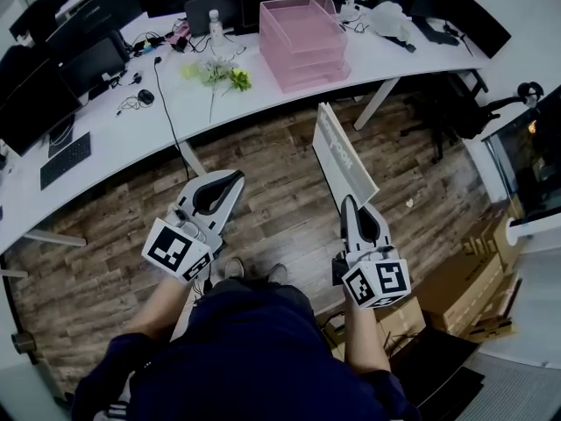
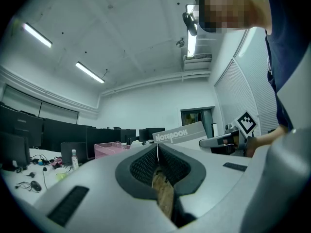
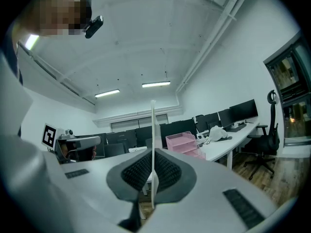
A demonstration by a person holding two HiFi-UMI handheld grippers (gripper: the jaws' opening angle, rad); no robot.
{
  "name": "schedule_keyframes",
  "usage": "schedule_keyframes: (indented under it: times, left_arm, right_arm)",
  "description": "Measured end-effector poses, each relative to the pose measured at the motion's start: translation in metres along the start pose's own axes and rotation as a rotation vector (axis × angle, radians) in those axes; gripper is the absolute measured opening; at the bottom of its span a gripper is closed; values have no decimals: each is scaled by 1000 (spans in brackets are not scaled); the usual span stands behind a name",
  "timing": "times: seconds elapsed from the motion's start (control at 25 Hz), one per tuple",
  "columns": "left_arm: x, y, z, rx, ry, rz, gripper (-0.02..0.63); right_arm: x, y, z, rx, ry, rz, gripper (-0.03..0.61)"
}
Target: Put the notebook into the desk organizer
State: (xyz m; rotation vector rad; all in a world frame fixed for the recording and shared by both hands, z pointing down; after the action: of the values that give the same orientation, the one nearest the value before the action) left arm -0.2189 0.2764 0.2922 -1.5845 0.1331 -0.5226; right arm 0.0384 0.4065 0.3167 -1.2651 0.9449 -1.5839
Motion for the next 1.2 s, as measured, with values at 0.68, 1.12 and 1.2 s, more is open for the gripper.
schedule_keyframes:
  times: [0.68, 1.12, 1.2]
  left_arm:
    - [50, 17, 30, 36, 22, -10, 32]
    - [80, 13, -2, 12, 14, -17, 32]
    - [89, 11, -13, 6, 6, -21, 32]
  right_arm:
    - [-10, -1, 62, 26, 21, 27, 11]
    - [26, 3, 79, 50, 9, 4, 11]
    - [37, 3, 82, 58, -1, -5, 11]
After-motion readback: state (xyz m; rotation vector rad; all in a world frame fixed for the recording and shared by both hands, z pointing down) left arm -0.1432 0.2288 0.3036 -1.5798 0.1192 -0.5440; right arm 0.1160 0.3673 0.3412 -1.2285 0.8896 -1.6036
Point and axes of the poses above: the fingertips, and each gripper's own axes: x forward along the fingers, z to its right, y out of its top, the point moved 8 cm from there along -x, backward along the fingers, and after that the axes turned 14 degrees about -z, right-handed, at the moved point
